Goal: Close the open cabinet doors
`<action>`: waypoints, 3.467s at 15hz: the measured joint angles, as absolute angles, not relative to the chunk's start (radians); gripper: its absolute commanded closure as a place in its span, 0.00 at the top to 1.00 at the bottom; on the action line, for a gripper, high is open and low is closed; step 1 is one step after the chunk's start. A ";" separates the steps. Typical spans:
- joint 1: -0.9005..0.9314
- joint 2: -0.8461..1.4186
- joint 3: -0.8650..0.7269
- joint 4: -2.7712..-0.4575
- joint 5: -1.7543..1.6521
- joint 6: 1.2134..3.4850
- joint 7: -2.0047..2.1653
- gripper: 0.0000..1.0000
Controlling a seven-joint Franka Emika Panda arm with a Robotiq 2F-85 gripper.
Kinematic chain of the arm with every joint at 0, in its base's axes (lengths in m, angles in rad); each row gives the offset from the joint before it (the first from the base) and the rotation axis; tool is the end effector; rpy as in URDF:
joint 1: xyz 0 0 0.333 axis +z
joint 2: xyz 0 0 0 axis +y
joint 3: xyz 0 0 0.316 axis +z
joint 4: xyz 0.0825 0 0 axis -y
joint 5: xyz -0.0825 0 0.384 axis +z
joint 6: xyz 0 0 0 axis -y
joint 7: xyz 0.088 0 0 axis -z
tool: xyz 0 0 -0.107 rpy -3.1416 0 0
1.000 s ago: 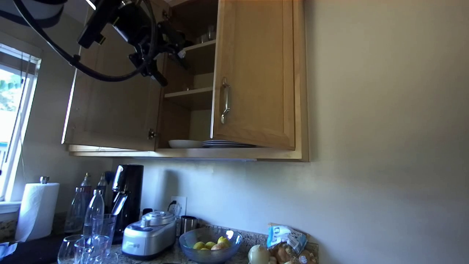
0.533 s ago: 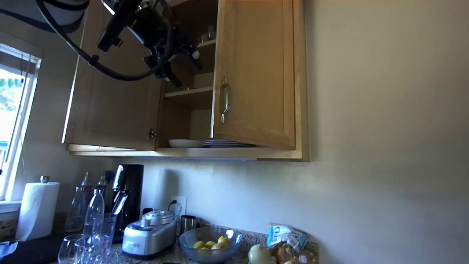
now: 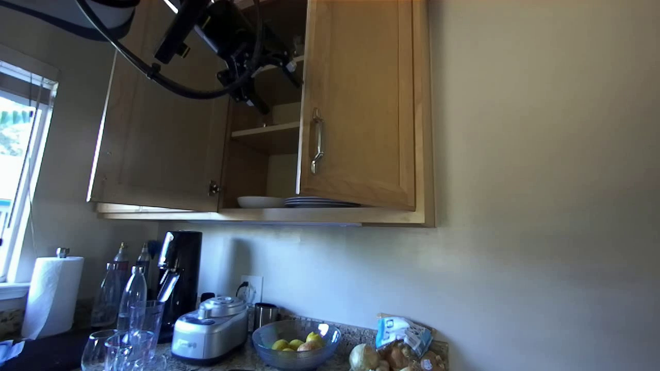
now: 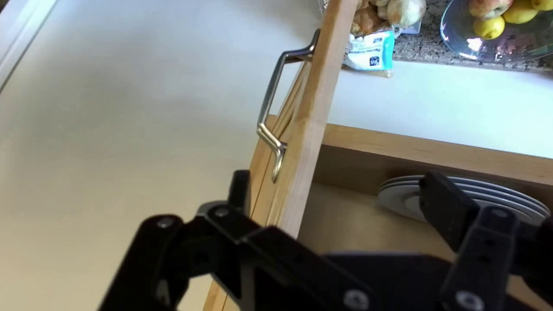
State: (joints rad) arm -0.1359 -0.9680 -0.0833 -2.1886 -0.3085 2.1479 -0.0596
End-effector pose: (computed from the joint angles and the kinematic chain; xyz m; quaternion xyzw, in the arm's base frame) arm 0.2449 -0.0906 0.7950 0.8873 -0.0525 0.4235 0.1748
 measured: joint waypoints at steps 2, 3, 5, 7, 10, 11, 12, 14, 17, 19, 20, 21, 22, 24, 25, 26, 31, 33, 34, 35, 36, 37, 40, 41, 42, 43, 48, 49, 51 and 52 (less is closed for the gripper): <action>-0.136 -0.943 -0.094 -2.188 -0.309 2.190 -0.079 1.00; -0.135 -0.926 -0.099 -2.188 -0.309 2.209 -0.085 1.00; -0.135 -0.886 -0.105 -2.184 -0.308 2.244 -0.091 1.00; -0.134 -0.838 -0.104 -2.177 -0.307 2.277 -0.094 1.00; -0.129 -0.813 -0.078 -2.172 -0.303 2.288 -0.093 1.00; -0.125 -0.809 -0.063 -2.172 -0.300 2.294 -0.093 1.00; -0.117 -0.803 -0.049 -2.172 -0.300 2.310 -0.093 1.00; -0.090 -0.781 -0.022 -2.172 -0.294 2.358 -0.094 1.00; -0.032 -0.724 0.018 -2.171 -0.274 2.454 -0.096 1.00; 0.024 -0.678 0.051 -2.166 -0.252 2.510 -0.103 1.00; 0.054 -0.657 0.067 -2.159 -0.241 2.523 -0.112 1.00; 0.080 -0.642 0.081 -2.152 -0.234 2.530 -0.119 1.00; 0.105 -0.631 0.091 -2.147 -0.224 2.530 -0.131 1.00; 0.150 -0.626 0.102 -2.145 -0.195 2.530 -0.155 1.00; 0.168 -0.627 0.105 -2.145 -0.182 2.528 -0.158 1.00; 0.178 -0.629 0.107 -2.147 -0.166 2.521 -0.159 1.00; 0.179 -0.652 0.123 -2.169 -0.098 2.332 -0.094 1.00; 0.178 -0.654 0.129 -2.190 -0.077 2.238 -0.052 1.00; 0.178 -0.654 0.134 -2.202 -0.066 2.196 -0.036 1.00; 0.178 -0.653 0.139 -2.215 -0.054 2.162 -0.024 1.00; 0.179 -0.653 0.144 -2.226 -0.041 2.135 -0.019 1.00; 0.180 -0.652 0.148 -2.235 -0.025 2.115 -0.019 1.00; 0.188 -0.652 0.157 -2.242 0.026 2.068 -0.020 1.00; 0.194 -0.652 0.159 -2.242 0.037 2.059 -0.020 1.00; 0.197 -0.652 0.160 -2.241 0.040 2.057 -0.020 1.00; 0.198 -0.653 0.161 -2.240 0.040 2.057 -0.020 1.00; 0.197 -0.652 0.162 -2.239 0.040 2.058 -0.020 1.00; 0.197 -0.650 0.164 -2.238 0.040 2.059 -0.020 1.00; 0.204 -0.648 0.169 -2.235 0.064 2.062 -0.021 1.00; 0.211 -0.649 0.171 -2.231 0.078 2.062 -0.021 1.00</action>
State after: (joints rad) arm 0.2110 -0.6488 0.1709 -2.2314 0.0781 2.0624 -0.0213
